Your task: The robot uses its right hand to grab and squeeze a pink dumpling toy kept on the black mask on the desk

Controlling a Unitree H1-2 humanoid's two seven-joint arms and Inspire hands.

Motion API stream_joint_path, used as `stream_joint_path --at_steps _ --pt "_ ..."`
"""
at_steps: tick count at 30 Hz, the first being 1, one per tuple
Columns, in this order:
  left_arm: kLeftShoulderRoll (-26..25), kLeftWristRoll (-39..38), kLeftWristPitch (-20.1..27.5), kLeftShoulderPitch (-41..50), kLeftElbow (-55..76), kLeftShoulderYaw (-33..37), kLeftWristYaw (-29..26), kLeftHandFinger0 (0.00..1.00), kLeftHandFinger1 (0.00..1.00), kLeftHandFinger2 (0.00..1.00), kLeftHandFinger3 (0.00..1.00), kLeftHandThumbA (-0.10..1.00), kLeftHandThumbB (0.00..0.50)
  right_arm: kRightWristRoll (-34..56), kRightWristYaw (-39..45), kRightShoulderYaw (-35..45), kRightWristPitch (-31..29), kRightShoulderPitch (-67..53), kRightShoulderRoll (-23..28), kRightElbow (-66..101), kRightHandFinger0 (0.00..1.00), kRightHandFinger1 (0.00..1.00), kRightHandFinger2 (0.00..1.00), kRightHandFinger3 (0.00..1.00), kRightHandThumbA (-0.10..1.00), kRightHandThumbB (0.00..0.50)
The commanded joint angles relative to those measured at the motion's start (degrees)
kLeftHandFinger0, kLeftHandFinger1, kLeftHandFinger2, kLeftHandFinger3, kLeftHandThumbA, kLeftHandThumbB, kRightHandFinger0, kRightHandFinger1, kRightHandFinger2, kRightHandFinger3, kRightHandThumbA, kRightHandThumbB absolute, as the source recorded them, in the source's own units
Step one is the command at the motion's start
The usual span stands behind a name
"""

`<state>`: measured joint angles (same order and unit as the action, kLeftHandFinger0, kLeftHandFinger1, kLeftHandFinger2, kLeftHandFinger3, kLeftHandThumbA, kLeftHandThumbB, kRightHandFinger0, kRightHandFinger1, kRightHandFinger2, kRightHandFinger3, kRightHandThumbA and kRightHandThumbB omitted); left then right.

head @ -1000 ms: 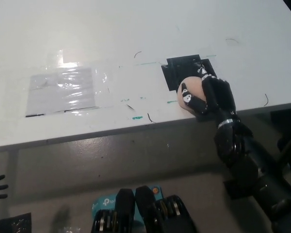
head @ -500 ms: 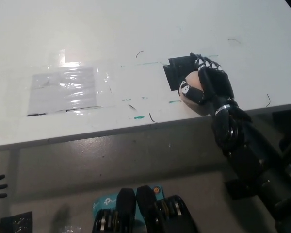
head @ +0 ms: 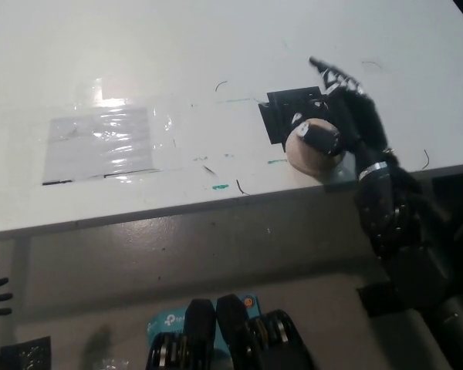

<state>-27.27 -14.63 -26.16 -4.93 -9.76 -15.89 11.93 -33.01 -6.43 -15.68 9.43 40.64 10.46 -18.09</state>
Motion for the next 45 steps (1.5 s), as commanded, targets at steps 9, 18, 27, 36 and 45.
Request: stream_joint_path --at_steps 9,18,27,36,45 --pt "-2.24 0.37 -0.23 -0.05 1.21 -0.09 0.71 0.71 0.74 0.83 0.89 1.0 0.108 7.27 4.2 11.3 2.3 -12.15 4.6 21.92 1.0 1.0 1.0 1.0 0.24 0.297" --pt "-1.91 0.1 -0.77 0.53 1.61 -0.06 0.17 0.69 0.74 0.82 0.88 1.0 0.093 18.29 -0.47 21.47 -10.59 -24.42 0.36 18.86 0.57 0.7 0.83 0.94 -0.1 0.195" --pt "-1.35 0.13 -0.74 0.4 1.03 -0.22 0.15 0.72 0.75 0.81 0.88 1.0 0.099 28.04 1.33 27.4 -12.54 -22.36 -4.15 7.13 0.35 0.49 0.66 0.95 -0.1 0.165" --pt "-1.2 0.08 -0.28 0.85 0.97 -0.29 0.34 0.73 0.76 0.82 0.91 1.0 0.108 34.09 2.32 30.68 -7.7 -22.18 -5.44 6.04 0.26 0.41 0.61 0.91 -0.1 0.132" --pt "-1.32 -0.08 0.81 1.28 0.65 -0.31 0.97 0.69 0.74 0.81 0.9 1.0 0.093 32.81 1.97 28.94 -6.48 -22.69 -5.2 7.07 0.23 0.38 0.59 0.94 -0.1 0.122"
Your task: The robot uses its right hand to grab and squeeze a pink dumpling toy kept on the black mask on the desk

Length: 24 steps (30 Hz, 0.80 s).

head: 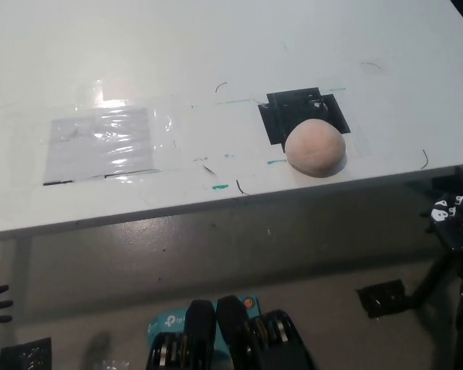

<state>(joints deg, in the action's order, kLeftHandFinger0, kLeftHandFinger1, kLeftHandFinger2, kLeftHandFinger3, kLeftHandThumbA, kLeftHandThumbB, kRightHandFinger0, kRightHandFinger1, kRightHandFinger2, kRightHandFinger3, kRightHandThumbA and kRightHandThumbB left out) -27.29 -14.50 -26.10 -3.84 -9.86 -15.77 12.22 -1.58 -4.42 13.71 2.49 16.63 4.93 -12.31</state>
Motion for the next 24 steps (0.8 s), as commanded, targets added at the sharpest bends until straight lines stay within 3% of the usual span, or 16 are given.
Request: stream_joint_path --at_steps 1,13,17,18,24 --pt "-1.25 -0.23 0.55 0.36 1.18 -0.52 0.57 0.69 0.74 0.81 0.9 1.0 0.087 1.05 -0.13 -0.69 0.55 1.32 0.46 1.27 0.24 0.38 0.59 0.94 -0.1 0.118" --pt "-1.0 -0.24 0.44 0.62 1.23 -0.56 0.32 0.74 0.75 0.81 0.9 1.0 0.101 2.12 -0.26 -0.6 2.0 1.52 0.72 1.28 0.21 0.36 0.61 0.96 -0.1 0.117" --pt "-0.91 -0.25 0.45 0.67 1.08 -0.66 0.2 0.74 0.75 0.8 0.89 1.0 0.101 1.8 -0.29 -0.91 1.74 1.41 0.98 0.81 0.25 0.37 0.61 0.99 -0.1 0.106" --pt "-0.94 -0.38 0.73 0.62 0.78 -0.71 0.38 0.74 0.75 0.79 0.87 1.0 0.109 2.51 0.22 -0.8 1.4 1.43 1.0 0.63 0.21 0.35 0.61 0.99 -0.1 0.103" --pt "-0.96 -0.2 0.82 0.72 0.91 -0.59 0.37 0.73 0.75 0.78 0.87 1.0 0.101 2.43 -0.33 -0.64 1.79 1.55 0.83 0.58 0.2 0.33 0.58 0.97 -0.1 0.107"
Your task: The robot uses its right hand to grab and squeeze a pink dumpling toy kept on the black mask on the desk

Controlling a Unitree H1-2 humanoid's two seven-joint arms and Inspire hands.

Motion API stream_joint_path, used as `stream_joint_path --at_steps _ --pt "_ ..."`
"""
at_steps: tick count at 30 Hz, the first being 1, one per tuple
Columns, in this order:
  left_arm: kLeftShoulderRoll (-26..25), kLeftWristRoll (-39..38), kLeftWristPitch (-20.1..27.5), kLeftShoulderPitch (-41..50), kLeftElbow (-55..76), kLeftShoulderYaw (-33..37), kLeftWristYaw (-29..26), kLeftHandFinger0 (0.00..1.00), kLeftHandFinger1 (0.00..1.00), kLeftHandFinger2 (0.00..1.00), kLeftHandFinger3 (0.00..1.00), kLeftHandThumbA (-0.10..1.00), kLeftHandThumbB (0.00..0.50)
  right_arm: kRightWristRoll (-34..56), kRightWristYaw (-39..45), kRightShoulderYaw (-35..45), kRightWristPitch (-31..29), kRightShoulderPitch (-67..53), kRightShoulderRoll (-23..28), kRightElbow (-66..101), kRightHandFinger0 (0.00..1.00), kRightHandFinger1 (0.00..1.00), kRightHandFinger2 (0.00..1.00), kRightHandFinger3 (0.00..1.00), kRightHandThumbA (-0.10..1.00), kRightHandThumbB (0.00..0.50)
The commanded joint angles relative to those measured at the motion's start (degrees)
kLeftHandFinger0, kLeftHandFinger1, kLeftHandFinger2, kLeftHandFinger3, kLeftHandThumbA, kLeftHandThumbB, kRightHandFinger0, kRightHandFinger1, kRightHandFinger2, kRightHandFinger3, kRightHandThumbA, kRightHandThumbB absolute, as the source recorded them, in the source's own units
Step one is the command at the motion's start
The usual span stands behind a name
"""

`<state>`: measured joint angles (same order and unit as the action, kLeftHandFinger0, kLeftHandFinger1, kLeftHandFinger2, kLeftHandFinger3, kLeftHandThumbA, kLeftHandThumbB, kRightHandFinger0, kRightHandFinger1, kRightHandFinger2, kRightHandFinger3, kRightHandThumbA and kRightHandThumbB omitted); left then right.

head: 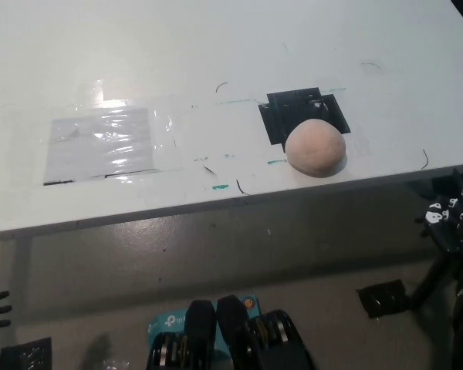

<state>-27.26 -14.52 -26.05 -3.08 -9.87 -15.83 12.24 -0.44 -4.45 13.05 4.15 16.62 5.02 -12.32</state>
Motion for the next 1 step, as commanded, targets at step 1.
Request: stream_joint_path --at_steps 1 --pt "-1.09 -0.17 1.01 0.08 0.93 -0.43 0.57 0.73 0.75 0.8 0.88 1.0 0.094 1.29 -0.33 0.05 0.3 1.57 0.73 0.63 0.2 0.33 0.58 0.97 -0.1 0.106"
